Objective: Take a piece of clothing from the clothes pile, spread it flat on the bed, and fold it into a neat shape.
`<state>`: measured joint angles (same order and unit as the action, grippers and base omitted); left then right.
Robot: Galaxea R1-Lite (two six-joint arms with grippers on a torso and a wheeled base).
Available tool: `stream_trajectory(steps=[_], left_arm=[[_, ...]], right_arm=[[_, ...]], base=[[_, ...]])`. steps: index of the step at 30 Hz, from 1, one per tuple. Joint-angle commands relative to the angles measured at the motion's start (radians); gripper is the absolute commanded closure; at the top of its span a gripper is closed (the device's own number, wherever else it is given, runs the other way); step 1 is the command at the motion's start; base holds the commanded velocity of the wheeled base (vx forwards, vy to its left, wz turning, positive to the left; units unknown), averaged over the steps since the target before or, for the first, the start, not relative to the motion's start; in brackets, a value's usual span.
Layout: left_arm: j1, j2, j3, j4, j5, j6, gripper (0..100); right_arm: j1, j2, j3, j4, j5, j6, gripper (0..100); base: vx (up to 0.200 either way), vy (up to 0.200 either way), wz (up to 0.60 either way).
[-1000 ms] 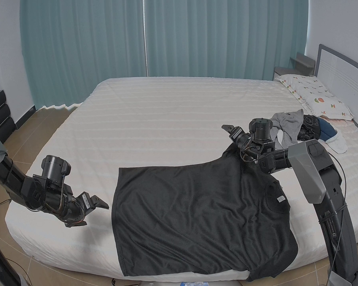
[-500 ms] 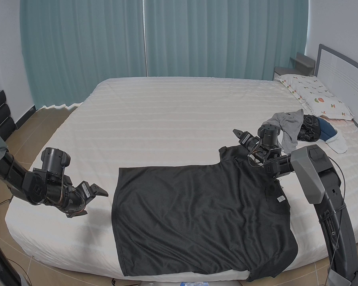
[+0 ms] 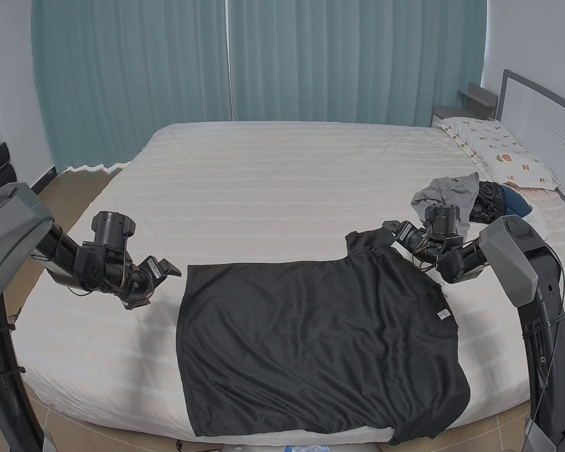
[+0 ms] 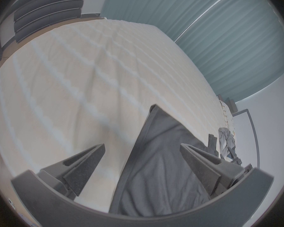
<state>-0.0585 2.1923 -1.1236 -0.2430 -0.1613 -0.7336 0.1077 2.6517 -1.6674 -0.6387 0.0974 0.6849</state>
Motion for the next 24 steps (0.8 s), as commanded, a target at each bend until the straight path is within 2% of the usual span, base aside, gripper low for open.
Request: stream_trajectory(steps=[1, 6, 16, 24], left_arm=[[-0.007, 0.193, -0.203, 0.002, 0.012, -0.001, 0], [-0.024, 0.299, -0.337, -0.001, 0.051, 0.0, 0], [-0.066, 0.386, -0.492, 0.002, 0.057, -0.007, 0], [-0.081, 0.477, -0.608, 0.008, 0.112, -0.023, 0]], right_arm=[[-0.016, -0.073, 0.089, -0.004, 0.036, 0.002, 0], [-0.023, -0.07, 0.097, 0.007, 0.059, 0.002, 0], [-0.028, -0.068, 0.117, -0.002, 0.07, 0.002, 0], [-0.029, -0.062, 0.117, 0.002, 0.074, -0.002, 0]], base=[[0.0, 0.0, 0.0], [0.0, 0.0, 0.0], [0.0, 0.0, 0.0], [0.0, 0.0, 0.0]])
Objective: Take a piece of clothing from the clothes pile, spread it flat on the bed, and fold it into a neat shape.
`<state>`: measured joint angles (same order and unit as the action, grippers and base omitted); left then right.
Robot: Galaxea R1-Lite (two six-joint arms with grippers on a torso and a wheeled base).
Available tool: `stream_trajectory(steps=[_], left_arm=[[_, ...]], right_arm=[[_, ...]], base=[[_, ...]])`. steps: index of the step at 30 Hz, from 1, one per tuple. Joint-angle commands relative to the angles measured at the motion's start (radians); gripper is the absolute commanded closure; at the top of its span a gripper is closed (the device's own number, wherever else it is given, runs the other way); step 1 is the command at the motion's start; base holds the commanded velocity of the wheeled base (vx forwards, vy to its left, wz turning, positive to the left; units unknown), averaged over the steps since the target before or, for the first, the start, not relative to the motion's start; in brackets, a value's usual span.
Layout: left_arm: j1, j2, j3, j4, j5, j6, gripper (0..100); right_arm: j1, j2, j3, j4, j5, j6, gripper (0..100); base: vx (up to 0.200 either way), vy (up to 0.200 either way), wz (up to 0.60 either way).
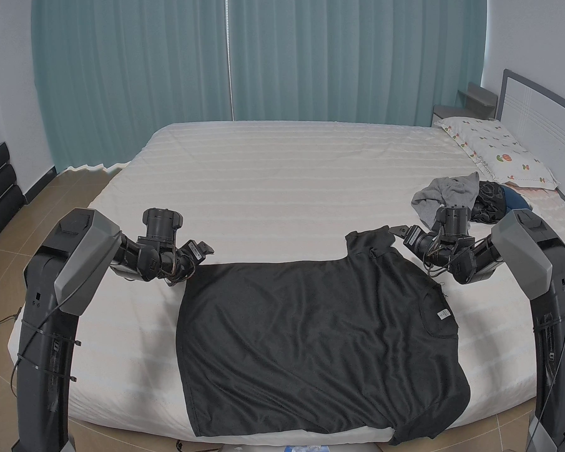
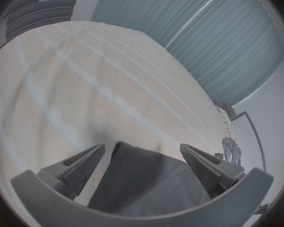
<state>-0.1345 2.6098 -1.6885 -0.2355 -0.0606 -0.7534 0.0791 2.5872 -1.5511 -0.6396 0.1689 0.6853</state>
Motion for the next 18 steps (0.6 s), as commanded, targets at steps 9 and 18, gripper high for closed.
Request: stream_trajectory(steps=[9, 18], left_arm=[[-0.001, 0.058, -0.059, -0.002, 0.031, -0.014, 100], [0.013, 0.012, -0.102, -0.001, 0.091, -0.026, 100]], right_arm=[[-0.021, 0.016, -0.003, 0.009, 0.029, -0.033, 0], [-0.047, 0.033, -0.038, 0.069, 0.073, -0.089, 0]], base=[[0.0, 0.0, 0.0], [0.0, 0.0, 0.0]])
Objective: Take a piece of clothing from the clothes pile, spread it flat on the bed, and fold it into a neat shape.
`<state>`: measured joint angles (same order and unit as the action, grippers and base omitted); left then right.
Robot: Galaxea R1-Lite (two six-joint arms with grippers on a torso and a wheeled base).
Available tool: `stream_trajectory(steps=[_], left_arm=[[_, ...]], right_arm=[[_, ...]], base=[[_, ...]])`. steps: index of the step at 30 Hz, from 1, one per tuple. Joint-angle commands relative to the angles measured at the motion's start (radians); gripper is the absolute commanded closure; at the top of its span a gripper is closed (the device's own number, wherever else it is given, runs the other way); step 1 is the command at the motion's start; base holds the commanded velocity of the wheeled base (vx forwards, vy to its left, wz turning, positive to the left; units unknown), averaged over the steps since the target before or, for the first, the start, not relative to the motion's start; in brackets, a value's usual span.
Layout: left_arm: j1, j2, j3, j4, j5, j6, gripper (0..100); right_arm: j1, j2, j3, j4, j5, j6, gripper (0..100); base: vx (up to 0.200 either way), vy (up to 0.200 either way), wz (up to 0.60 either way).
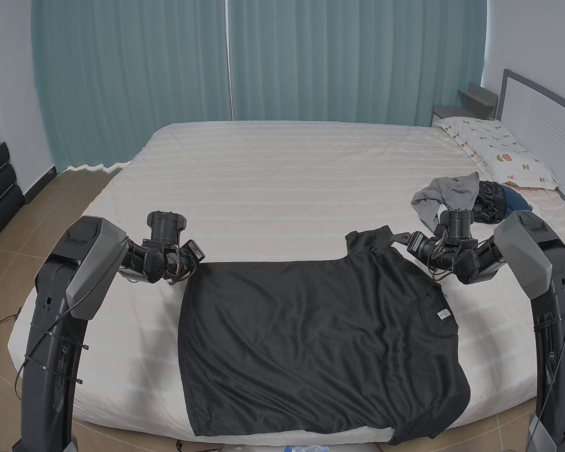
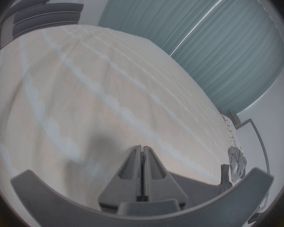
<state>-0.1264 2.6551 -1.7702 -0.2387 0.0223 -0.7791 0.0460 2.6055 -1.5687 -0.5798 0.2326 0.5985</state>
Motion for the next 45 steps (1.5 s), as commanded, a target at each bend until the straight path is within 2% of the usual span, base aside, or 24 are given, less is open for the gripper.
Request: stream_trajectory(steps=[1, 11, 19, 30, 31, 41, 45], left_arm=[[0.007, -0.04, -0.023, 0.002, 0.008, 0.0, 100], [0.021, -0.075, -0.094, 0.009, 0.039, 0.008, 100], [0.044, -0.075, -0.166, 0.07, 0.053, 0.011, 100], [0.047, -0.07, -0.176, 0.091, 0.065, 0.011, 100], [0.047, -0.07, -0.176, 0.099, 0.067, 0.011, 100], [0.045, -0.069, -0.176, 0.137, 0.067, 0.011, 100], [0.044, -0.066, -0.176, 0.153, 0.067, 0.012, 100]], right_arm=[[-0.014, 0.021, -0.03, 0.011, 0.011, -0.002, 0], [-0.014, 0.093, -0.136, 0.061, 0.044, 0.0, 0], [0.014, 0.143, -0.206, 0.061, 0.042, 0.009, 0], [0.037, 0.186, -0.286, 0.071, 0.033, 0.009, 0], [0.04, 0.188, -0.294, 0.083, 0.033, 0.009, 100], [0.023, 0.179, -0.34, 0.106, 0.028, 0.015, 100], [0.008, 0.166, -0.381, 0.107, -0.015, 0.014, 100]], base=[[0.0, 0.0, 0.0], [0.0, 0.0, 0.0], [0.0, 0.0, 0.0], [0.0, 0.0, 0.0], [0.0, 0.0, 0.0], [0.0, 0.0, 0.0], [0.0, 0.0, 0.0]])
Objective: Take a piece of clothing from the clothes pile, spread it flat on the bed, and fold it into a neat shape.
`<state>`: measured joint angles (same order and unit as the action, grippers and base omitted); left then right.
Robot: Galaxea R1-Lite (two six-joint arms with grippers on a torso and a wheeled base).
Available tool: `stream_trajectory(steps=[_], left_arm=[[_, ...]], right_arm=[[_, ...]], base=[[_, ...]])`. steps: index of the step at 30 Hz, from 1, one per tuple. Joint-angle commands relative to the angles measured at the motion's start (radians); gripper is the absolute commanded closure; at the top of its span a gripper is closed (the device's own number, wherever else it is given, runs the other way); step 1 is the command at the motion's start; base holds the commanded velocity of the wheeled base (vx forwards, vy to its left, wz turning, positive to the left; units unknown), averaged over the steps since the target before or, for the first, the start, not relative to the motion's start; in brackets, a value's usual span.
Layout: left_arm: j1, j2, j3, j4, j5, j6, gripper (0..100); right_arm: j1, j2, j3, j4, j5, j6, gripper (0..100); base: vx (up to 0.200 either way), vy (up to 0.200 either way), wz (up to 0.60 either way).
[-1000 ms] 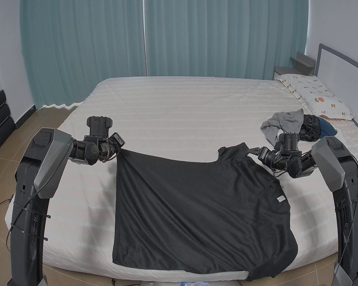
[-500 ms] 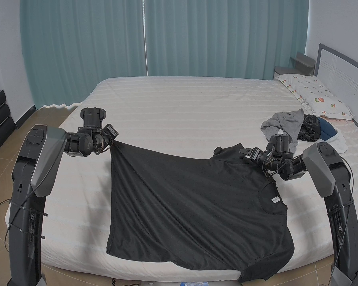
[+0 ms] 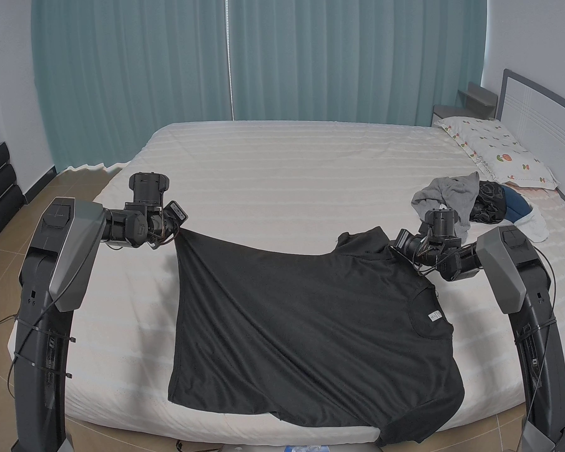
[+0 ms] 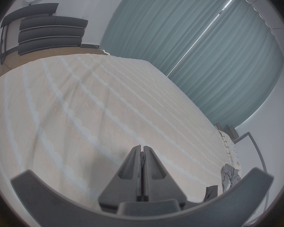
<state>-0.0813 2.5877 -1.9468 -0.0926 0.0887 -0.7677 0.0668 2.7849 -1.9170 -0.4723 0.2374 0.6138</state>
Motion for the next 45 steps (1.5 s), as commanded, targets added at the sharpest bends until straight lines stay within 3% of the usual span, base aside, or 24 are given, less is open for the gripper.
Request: stream_trajectory(steps=[1, 9, 10, 27, 28, 38, 45], left_arm=[[-0.002, 0.005, 0.0, 0.008, 0.0, 0.001, 100], [-0.005, 0.023, -0.015, 0.007, 0.0, -0.001, 100], [-0.005, 0.023, -0.017, 0.008, 0.0, -0.001, 100], [-0.008, 0.029, -0.003, 0.014, 0.0, -0.002, 100], [-0.008, 0.029, -0.003, 0.014, 0.0, -0.001, 100], [-0.014, 0.031, -0.001, 0.014, 0.002, -0.001, 100], [-0.014, 0.032, -0.015, 0.013, 0.02, -0.001, 100]], right_arm=[[-0.019, -0.013, -0.05, 0.0, -0.027, 0.0, 100], [-0.033, -0.019, -0.042, 0.009, -0.036, 0.006, 100], [-0.03, -0.016, -0.037, 0.011, -0.035, 0.006, 0], [0.036, 0.038, -0.027, 0.035, -0.038, 0.0, 0], [0.036, 0.038, -0.027, 0.038, -0.038, 0.0, 100], [0.027, 0.039, -0.056, 0.041, -0.05, -0.002, 100], [0.004, 0.021, -0.083, 0.023, -0.104, 0.004, 100]], base=[[0.0, 0.0, 0.0], [0.0, 0.0, 0.0], [0.0, 0.0, 0.0], [0.0, 0.0, 0.0], [0.0, 0.0, 0.0], [0.0, 0.0, 0.0], [0.0, 0.0, 0.0]])
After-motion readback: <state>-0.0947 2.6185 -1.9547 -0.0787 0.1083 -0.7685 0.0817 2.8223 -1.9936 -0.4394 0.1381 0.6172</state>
